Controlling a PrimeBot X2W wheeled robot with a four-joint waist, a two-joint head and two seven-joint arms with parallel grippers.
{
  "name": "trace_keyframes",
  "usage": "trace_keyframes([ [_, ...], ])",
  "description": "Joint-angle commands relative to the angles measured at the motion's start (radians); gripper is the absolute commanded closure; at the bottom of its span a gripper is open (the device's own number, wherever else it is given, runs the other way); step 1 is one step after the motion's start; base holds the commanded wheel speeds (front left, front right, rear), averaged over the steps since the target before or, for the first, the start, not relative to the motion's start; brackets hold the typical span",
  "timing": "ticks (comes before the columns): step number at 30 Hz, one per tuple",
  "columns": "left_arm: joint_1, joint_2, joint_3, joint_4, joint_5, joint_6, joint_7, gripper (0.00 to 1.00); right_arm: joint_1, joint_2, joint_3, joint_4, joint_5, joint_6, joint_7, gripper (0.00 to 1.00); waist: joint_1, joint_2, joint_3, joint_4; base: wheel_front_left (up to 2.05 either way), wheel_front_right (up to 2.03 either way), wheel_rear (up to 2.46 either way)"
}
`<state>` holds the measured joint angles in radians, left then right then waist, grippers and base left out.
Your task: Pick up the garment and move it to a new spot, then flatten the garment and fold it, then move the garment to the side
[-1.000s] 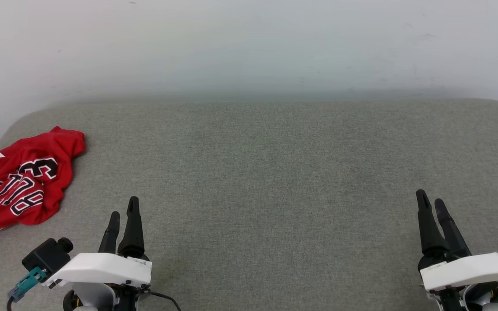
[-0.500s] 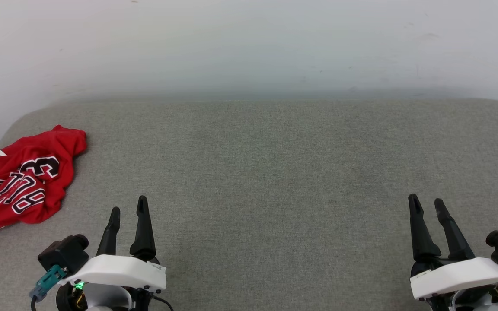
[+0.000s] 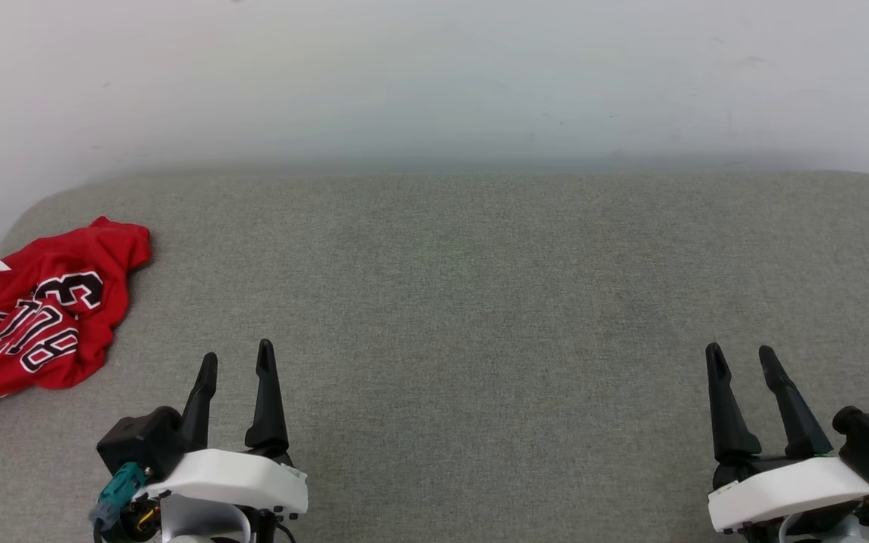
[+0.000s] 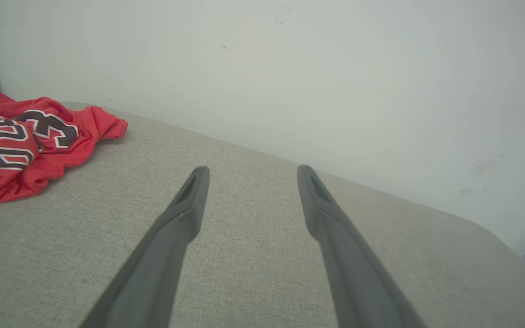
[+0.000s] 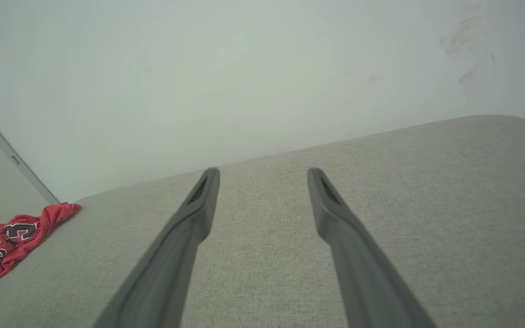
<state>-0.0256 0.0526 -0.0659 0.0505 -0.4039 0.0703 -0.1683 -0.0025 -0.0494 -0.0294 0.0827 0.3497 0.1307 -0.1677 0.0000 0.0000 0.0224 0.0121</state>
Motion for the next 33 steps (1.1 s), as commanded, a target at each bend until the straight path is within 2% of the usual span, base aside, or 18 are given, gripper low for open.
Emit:
trace_keyframes([
  [1,0.001,0.007,-0.006,-0.013,0.031,0.0,-0.01,0.0,-0.003,-0.002,0.0,-0.014,-0.03,0.0,-0.011,0.0,0.0,0.0,0.0,0.001,0.0,0.0,0.0],
  [33,0.019,0.012,-0.043,-0.018,0.293,0.029,-0.077,0.0,0.018,-0.001,-0.001,-0.041,-0.282,0.0,-0.078,0.0,0.0,0.0,0.006,0.011,0.0,0.0,0.0],
])
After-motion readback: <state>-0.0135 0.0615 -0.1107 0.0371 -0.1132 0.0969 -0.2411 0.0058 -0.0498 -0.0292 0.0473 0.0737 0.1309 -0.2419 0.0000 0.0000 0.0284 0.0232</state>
